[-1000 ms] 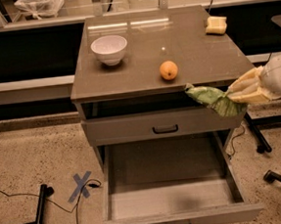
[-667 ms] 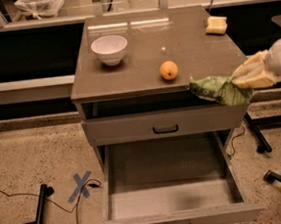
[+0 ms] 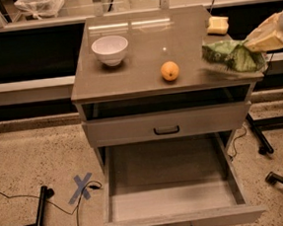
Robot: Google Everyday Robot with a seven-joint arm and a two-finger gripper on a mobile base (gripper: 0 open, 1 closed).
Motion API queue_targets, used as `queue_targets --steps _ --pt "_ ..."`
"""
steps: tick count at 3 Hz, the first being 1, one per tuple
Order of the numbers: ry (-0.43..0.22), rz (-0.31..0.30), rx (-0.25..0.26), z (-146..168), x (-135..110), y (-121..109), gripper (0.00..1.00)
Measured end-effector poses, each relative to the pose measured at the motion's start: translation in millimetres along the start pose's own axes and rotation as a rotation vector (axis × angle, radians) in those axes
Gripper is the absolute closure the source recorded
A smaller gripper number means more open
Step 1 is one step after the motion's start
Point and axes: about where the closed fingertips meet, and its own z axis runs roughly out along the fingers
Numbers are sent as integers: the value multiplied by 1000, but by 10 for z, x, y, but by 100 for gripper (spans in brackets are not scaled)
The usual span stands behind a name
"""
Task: Pick green jalapeno chip bag from middle drawer and place on counter
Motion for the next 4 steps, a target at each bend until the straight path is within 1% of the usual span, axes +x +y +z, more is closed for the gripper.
queue_targets --steps 1,2,3,4 --pt "9 51 73 -156 -25 -302 100" --pt "9 51 73 -156 -25 -302 100" --pt "-2 -8 102 -82 -61 -411 100" --pt "-18 -126 171 68 -218 -701 100"
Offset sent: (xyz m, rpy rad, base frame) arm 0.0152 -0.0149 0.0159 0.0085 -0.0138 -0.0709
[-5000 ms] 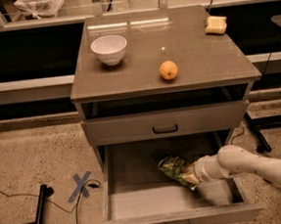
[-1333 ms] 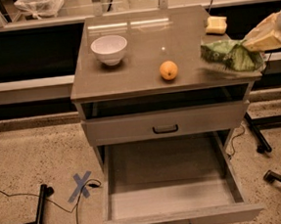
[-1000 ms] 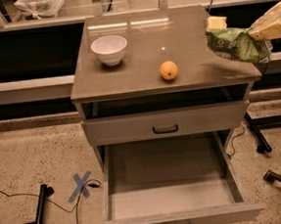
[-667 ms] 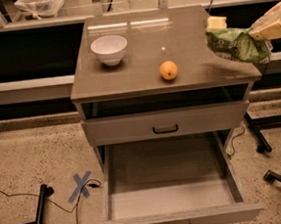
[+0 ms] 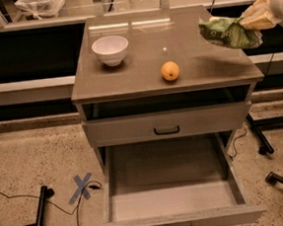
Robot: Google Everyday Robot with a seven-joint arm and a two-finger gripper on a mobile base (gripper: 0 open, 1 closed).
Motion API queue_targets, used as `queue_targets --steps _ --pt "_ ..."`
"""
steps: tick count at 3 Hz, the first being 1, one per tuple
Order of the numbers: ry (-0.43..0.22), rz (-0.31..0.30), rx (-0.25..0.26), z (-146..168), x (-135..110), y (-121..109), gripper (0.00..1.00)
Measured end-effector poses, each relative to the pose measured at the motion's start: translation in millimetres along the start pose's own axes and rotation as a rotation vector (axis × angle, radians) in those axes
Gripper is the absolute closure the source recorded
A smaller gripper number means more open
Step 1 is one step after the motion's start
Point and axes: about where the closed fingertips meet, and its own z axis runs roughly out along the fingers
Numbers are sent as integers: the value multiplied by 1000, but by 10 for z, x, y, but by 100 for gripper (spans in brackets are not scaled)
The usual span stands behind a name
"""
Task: Pick green jalapeno chip bag from middle drawer and place on counter
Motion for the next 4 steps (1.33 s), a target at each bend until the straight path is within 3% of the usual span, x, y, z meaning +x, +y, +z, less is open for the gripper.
queue_targets --steps 2,3,4 --pt "-67 -208 92 476 -551 -413 100" --pt "-119 -239 107 755 -729 -428 84" --pt "-160 -251 123 1049 -851 -365 61"
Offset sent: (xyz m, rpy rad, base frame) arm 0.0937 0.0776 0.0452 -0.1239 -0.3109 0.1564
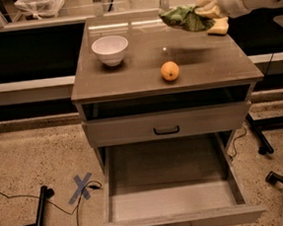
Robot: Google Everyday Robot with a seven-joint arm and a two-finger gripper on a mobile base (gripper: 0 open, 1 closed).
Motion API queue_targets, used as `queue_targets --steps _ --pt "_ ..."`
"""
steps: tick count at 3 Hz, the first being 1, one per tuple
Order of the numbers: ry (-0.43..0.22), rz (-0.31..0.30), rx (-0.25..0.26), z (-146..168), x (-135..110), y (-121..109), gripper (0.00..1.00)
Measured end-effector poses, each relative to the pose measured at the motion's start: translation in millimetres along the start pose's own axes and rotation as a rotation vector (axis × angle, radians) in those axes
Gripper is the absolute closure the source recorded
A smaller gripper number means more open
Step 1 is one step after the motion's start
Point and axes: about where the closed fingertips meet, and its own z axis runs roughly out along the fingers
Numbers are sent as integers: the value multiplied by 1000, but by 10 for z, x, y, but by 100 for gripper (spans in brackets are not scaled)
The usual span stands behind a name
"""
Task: Pick green jalapeno chip bag from middle drawer and place on counter
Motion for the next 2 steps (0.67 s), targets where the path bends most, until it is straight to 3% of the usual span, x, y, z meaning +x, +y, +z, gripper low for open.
queue_targets --steps 1,2 --pt "-6 -3 0 334 -40 154 37" --pt "-10 -2 -7 400 -47 197 6"
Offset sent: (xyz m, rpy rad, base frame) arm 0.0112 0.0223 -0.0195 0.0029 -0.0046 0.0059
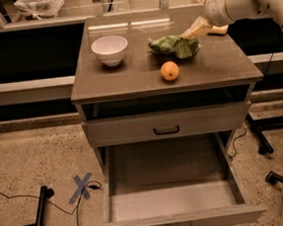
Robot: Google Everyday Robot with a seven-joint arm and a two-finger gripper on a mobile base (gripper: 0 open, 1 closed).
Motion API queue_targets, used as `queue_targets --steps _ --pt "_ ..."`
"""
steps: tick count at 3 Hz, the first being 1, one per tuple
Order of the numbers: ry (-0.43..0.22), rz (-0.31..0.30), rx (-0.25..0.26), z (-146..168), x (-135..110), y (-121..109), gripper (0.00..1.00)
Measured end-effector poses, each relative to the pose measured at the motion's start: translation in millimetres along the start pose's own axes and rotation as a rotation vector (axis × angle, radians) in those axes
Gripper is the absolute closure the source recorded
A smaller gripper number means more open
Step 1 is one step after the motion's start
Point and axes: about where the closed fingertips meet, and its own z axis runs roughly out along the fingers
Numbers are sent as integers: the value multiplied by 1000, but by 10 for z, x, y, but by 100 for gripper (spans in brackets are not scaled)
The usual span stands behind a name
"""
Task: Pick green jalapeno chip bag from middle drawer and place on counter
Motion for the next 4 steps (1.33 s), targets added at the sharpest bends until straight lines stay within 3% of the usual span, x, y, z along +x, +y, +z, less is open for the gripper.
queue_targets --steps 1,2,4 --pt "-1 0 -3 19 -5 10 0" --pt "2 -5 -4 1 -7 5 0" --pt "-56 -53 31 -650 -319 -218 0"
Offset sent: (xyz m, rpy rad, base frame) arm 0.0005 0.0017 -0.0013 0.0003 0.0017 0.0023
